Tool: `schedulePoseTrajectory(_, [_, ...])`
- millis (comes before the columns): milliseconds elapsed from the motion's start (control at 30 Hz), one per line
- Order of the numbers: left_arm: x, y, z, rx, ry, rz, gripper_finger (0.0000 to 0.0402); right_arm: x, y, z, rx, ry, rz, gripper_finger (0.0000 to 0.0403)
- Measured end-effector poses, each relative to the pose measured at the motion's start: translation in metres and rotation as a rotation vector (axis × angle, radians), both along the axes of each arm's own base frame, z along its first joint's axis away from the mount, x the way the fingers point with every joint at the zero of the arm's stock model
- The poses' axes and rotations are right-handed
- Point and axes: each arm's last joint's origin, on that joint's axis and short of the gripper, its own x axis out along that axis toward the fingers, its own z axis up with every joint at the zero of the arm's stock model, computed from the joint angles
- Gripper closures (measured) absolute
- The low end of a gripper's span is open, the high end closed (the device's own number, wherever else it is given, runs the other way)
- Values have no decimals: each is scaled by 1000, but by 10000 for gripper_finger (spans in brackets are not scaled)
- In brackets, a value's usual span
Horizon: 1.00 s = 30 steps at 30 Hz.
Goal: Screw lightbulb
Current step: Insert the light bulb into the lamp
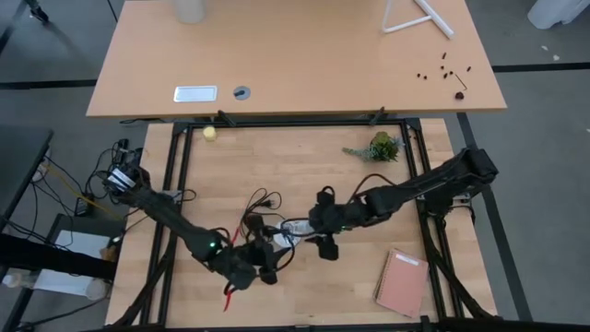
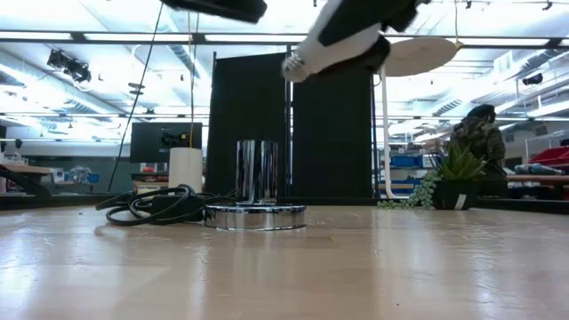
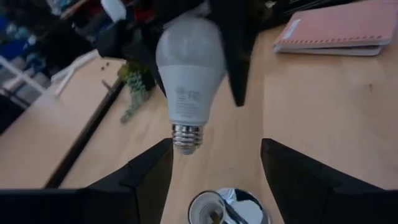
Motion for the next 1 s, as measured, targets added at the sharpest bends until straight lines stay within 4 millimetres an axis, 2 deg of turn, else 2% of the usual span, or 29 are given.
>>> schedulePoseTrajectory(133, [2, 5, -4, -40, 1, 46, 153, 14, 4, 7, 3, -13, 17, 136])
schedulePoseTrajectory(267, [2, 7, -10, -28, 27, 70, 153, 19, 6, 15, 66, -28, 43, 136])
schedulePoseTrajectory(533, [6, 7, -14, 116, 24, 113, 153, 24, 4, 17, 180, -53, -49, 135])
schedulePoseTrajectory(767, [10, 8, -14, 237, 40, 131, 153, 28, 4, 22, 211, -122, -117, 135])
schedulePoseTrajectory(1000, [9, 10, -11, 379, 65, 191, 182, 29, 2, 23, 220, -139, -167, 135])
